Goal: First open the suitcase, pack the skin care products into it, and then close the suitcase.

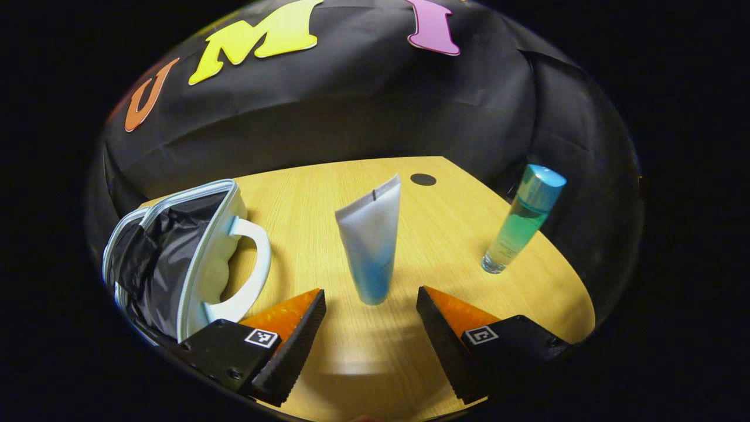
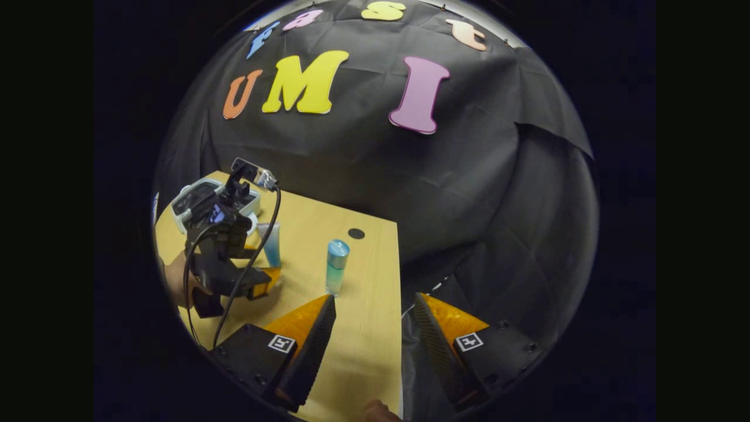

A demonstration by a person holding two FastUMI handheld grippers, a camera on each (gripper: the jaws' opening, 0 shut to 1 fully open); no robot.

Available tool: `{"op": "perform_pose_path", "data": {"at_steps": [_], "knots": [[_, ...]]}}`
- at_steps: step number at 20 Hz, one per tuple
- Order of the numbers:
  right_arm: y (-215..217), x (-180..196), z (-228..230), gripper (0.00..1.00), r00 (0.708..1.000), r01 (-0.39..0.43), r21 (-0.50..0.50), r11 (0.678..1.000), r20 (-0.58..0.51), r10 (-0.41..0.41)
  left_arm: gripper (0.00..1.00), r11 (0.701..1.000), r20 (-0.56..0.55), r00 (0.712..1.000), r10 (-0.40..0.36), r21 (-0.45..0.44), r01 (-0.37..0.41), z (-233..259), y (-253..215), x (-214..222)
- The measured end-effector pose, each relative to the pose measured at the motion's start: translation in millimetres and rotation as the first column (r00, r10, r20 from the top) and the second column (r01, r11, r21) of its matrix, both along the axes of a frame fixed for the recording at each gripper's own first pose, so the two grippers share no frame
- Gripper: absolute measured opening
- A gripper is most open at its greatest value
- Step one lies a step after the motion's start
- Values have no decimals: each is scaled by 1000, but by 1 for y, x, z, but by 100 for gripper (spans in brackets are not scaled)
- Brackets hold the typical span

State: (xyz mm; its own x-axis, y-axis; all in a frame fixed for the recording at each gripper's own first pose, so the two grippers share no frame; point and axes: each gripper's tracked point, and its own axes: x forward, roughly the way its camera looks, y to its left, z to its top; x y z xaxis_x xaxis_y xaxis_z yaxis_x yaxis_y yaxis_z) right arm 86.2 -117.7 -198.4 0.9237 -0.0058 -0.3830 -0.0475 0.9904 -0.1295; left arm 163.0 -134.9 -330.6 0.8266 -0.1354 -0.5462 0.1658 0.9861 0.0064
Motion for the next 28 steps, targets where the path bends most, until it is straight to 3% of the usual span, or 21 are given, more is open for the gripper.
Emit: {"op": "perform_pose_path", "data": {"at_steps": [3, 6, 9, 12, 16, 19, 28], "knots": [[-4, 4, -13, 80, 1000, -5, 23, 1000, -22, 6, 98, 1000, -3, 1000, 12, 6, -12, -6, -1, 11], [-1, 8, -21, 80, 999, -19, 78, 997, -39, 22, 92, 1000, 13, 1000, -2, 21, 2, -7, -7, 19], [8, 27, -28, 80, 998, -32, 86, 996, -48, 36, 62, 999, 27, 1000, -1, 40, 0, -8, -7, 27], [12, 38, -30, 80, 998, -36, 95, 995, -54, 41, 46, 999, 26, 1000, -6, 43, 5, -7, -7, 29], [47, 53, -30, 80, 990, -130, 180, 975, -37, 138, 43, 998, 19, 1000, -13, 59, 12, -4, -2, 25], [65, 73, -47, 80, 982, -169, 182, 969, -47, 180, 43, 1000, 43, 999, -7, 22, 6, 18, 3, 13], [83, 136, -77, 78, 990, -136, 150, 979, -28, 142, 43, 999, 58, 998, 36, 13, -37, 87, 59, -59]]}}
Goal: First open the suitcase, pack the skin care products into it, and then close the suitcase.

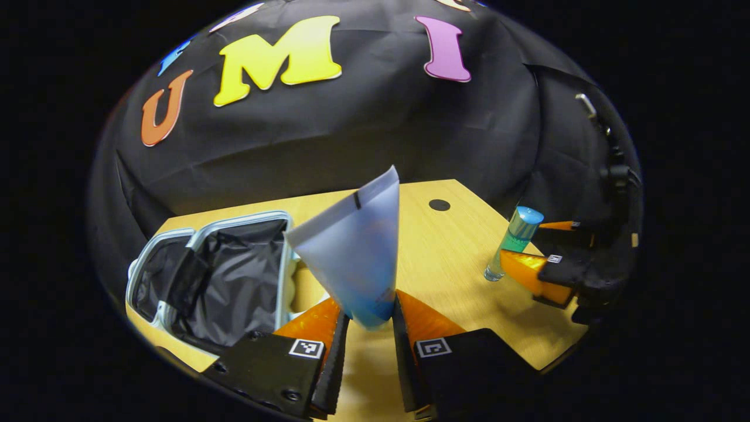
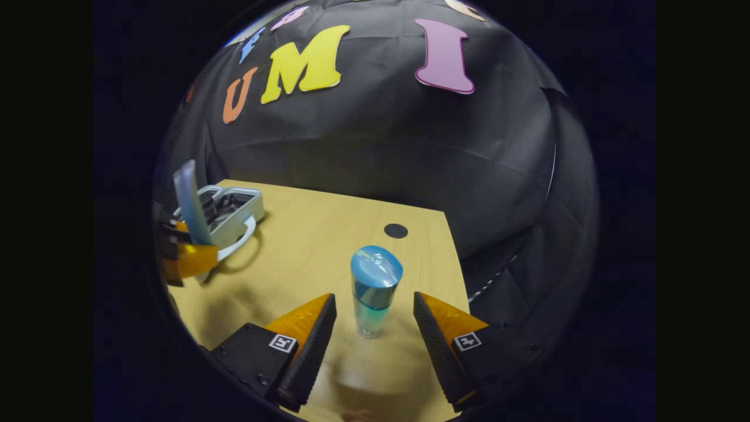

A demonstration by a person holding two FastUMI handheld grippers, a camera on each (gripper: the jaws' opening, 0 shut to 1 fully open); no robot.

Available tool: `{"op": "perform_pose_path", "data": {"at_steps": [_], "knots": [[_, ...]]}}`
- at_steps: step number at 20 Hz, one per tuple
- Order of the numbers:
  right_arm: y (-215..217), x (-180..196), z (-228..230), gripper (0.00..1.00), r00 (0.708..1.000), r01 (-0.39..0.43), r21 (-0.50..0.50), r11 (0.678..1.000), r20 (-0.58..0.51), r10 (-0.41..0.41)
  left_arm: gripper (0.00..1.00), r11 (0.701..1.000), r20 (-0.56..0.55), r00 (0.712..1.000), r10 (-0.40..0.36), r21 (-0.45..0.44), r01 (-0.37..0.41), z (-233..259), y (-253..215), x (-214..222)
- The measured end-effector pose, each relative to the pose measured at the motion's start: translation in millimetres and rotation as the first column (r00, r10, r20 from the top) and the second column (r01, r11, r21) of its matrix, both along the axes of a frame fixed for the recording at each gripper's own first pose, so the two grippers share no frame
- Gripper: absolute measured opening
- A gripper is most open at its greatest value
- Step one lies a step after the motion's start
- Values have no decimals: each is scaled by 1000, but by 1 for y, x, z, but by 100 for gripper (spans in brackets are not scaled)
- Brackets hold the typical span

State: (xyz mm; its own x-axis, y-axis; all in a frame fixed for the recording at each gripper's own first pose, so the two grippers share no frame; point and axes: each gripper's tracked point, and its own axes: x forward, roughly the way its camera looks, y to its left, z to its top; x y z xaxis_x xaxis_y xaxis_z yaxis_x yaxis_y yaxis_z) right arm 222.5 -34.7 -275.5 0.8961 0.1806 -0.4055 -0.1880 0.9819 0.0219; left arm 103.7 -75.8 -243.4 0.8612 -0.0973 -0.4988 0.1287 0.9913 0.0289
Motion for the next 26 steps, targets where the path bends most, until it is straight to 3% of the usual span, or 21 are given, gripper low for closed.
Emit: {"op": "perform_pose_path", "data": {"at_steps": [1, 3, 6, 9, 15, 18, 21, 26], "knots": [[2, 1, -8, 77, 1000, 2, 1, 1000, -18, -2, 43, 1000, -7, 1000, 9, -7, -9, 4, 8, -11], [7, 2, -19, 61, 998, 19, 9, 1000, -56, -18, 43, 999, -24, 999, 32, -16, -32, 8, 28, -27], [4, 12, -20, 60, 995, 84, 10, 996, -52, -83, 43, 997, -37, 996, 80, -4, -80, 14, 66, -46], [6, 15, -21, 39, 991, 121, 60, 991, -69, -117, 43, 990, -35, 990, 138, 0, -138, 21, 105, -51], [17, -14, 5, 37, 987, 138, 65, 988, -93, -131, 43, 982, -1, 984, 180, 52, -180, 48, 167, -52], [31, -42, 33, 37, 993, 105, 67, 992, -63, -101, 43, 976, 27, 977, 211, 41, -212, 63, 193, -53], [42, -73, 59, 37, 996, 79, 43, 996, -40, -77, 43, 973, -6, 973, 230, 34, -230, 54, 217, -52], [76, -121, 83, 37, 995, 86, 59, 995, -58, -83, 43, 973, -132, 964, 230, 13, -230, -5, 249, -24]]}}
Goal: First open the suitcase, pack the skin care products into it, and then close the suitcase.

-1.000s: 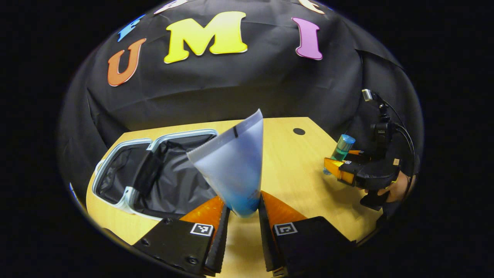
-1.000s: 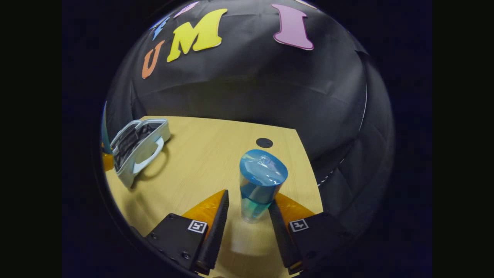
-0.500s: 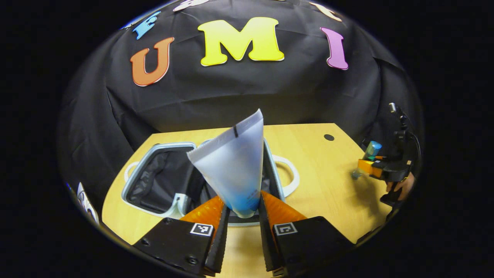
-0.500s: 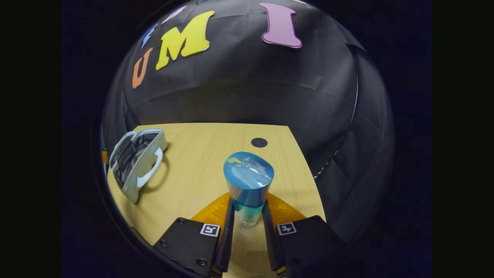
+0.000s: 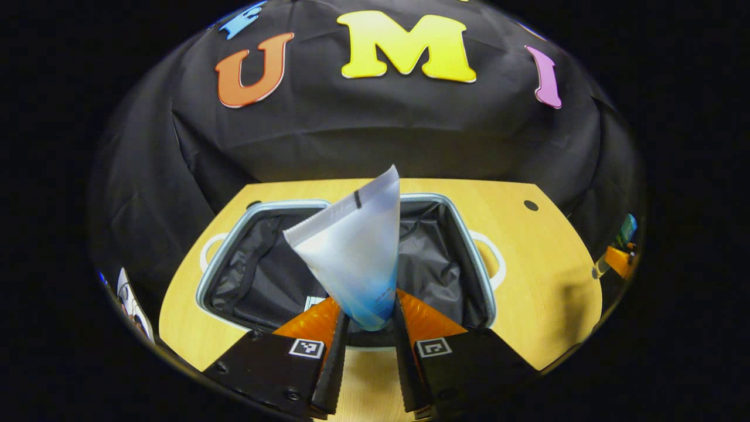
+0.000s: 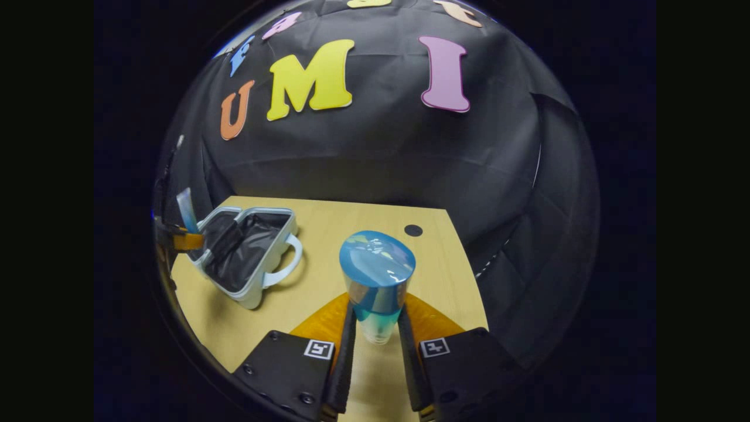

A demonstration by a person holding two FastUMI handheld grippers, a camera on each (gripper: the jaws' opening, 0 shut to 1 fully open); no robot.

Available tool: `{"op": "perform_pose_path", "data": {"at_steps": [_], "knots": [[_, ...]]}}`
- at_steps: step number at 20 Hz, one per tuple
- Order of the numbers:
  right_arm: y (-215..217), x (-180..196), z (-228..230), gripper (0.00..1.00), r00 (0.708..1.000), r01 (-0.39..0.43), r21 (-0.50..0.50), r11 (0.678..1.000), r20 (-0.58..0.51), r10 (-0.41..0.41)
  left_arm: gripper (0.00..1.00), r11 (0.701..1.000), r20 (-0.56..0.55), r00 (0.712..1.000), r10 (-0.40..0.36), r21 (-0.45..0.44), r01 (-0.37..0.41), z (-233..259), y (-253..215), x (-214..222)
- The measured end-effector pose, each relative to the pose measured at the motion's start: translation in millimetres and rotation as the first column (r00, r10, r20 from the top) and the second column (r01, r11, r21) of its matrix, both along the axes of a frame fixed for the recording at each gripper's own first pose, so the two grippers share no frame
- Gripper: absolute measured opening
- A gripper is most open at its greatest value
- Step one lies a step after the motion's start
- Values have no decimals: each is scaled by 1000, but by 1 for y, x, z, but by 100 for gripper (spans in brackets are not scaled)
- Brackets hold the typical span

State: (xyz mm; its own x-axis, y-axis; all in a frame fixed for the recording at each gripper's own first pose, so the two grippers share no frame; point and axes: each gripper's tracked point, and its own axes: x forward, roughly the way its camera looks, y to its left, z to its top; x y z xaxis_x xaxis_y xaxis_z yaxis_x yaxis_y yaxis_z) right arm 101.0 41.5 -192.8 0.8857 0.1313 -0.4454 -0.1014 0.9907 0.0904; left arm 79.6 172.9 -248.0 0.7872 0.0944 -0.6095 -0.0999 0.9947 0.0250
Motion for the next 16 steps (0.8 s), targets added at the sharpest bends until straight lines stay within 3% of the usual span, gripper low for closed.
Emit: {"op": "perform_pose_path", "data": {"at_steps": [4, 10, 16], "knots": [[21, -30, 7, 37, 1000, 19, -1, 1000, -2, -19, 43, 1000, -118, 993, -15, -10, 14, -50, 8, 22], [42, -49, 5, 37, 1000, 14, -22, 1000, -13, -14, 43, 999, -284, 958, -38, 0, 40, -96, 4, 29], [48, -49, 4, 37, 1000, 3, -35, 999, -29, -4, 42, 999, -310, 950, -40, 18, 48, -103, 2, 34]]}}
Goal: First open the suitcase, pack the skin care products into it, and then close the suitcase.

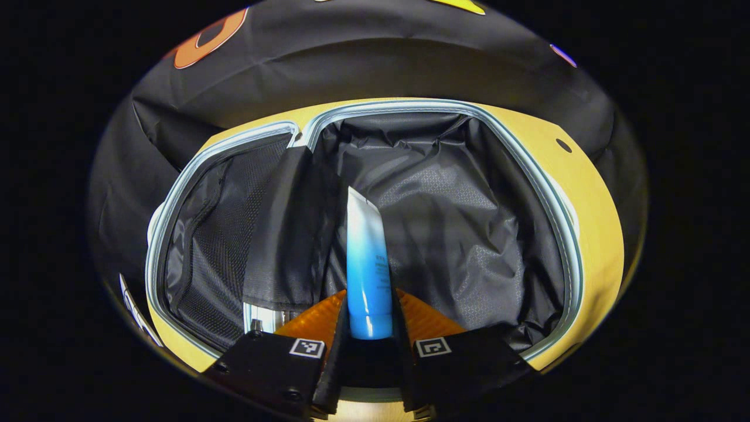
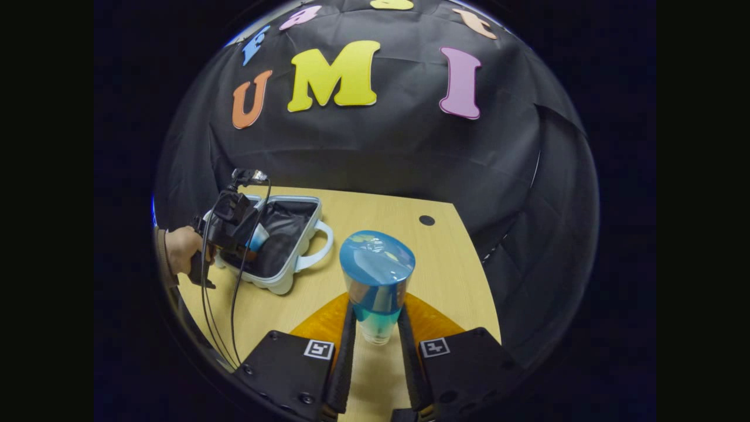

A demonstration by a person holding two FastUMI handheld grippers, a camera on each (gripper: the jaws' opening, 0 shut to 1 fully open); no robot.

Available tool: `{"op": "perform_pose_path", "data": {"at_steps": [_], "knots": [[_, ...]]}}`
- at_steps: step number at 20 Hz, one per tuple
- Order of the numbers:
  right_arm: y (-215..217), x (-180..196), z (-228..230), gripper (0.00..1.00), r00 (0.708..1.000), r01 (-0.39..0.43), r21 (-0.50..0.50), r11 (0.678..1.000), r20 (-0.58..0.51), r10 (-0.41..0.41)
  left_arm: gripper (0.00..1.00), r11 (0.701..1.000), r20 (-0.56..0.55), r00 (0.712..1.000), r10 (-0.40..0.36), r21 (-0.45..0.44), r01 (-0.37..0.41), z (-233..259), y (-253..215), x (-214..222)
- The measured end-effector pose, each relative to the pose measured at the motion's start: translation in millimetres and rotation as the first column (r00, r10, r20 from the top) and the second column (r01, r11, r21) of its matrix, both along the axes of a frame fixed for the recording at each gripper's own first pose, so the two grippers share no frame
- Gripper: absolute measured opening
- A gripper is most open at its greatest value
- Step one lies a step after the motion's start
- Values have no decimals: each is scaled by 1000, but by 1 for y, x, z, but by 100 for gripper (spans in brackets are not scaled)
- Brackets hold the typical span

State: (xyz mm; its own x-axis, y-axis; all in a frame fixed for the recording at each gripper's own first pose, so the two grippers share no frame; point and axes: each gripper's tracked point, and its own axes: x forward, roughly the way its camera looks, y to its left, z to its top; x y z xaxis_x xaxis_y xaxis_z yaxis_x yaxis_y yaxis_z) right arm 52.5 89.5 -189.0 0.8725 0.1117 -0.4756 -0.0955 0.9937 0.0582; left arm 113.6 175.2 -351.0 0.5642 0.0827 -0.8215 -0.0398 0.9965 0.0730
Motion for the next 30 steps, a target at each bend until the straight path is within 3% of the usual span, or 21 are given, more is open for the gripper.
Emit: {"op": "perform_pose_path", "data": {"at_steps": [3, 4, 5, 6, 8, 10, 11, 14, 21, 24, 27, 30], "knots": [[12, 10, 7, 36, 1000, -13, 26, 1000, -8, 13, 43, 1000, 3, 1000, 10, -8, -10, -1, -3, -1], [18, 16, 12, 37, 1000, -22, 35, 999, -6, 22, 53, 998, 6, 1000, 0, -64, 1, -2, -13, -2], [26, 24, 17, 37, 999, -33, 51, 998, -3, 33, 38, 994, 10, 1000, -9, -111, 10, 1, -22, -4], [34, 33, 22, 37, 999, -42, 65, 997, -3, 43, 64, 991, 23, 1000, -7, -136, 11, 5, -27, -6], [53, 50, 32, 36, 998, -61, 83, 995, -1, 61, 65, 985, 80, 997, 10, -171, 4, 20, -30, -10], [83, 68, 40, 34, 995, -104, 107, 989, 4, 104, 83, 982, 168, 986, 12, -187, 20, 45, -31, -10], [98, 75, 42, 36, 992, -123, 116, 986, -2, 124, 81, 984, 208, 978, 11, -179, 27, 59, -28, -14], [150, 93, 36, 36, 980, -192, 119, 974, -31, 197, 92, 987, 314, 949, 19, -156, 32, 93, -9, -31], [240, 110, -16, 37, 951, -256, 133, 957, -143, 274, 93, 988, 451, 887, 95, -152, -28, 141, 58, -94], [258, 121, -44, 37, 944, -220, 132, 967, -221, 245, 93, 990, 504, 856, 113, -128, -56, 150, 88, -107], [271, 122, -70, 37, 926, -177, 129, 976, -315, 209, 93, 979, 505, 843, 186, -172, -112, 150, 113, -118], [273, 136, -67, 37, 933, -146, 133, 980, -312, 181, 93, 974, 513, 831, 214, -175, -143, 150, 132, -119]]}}
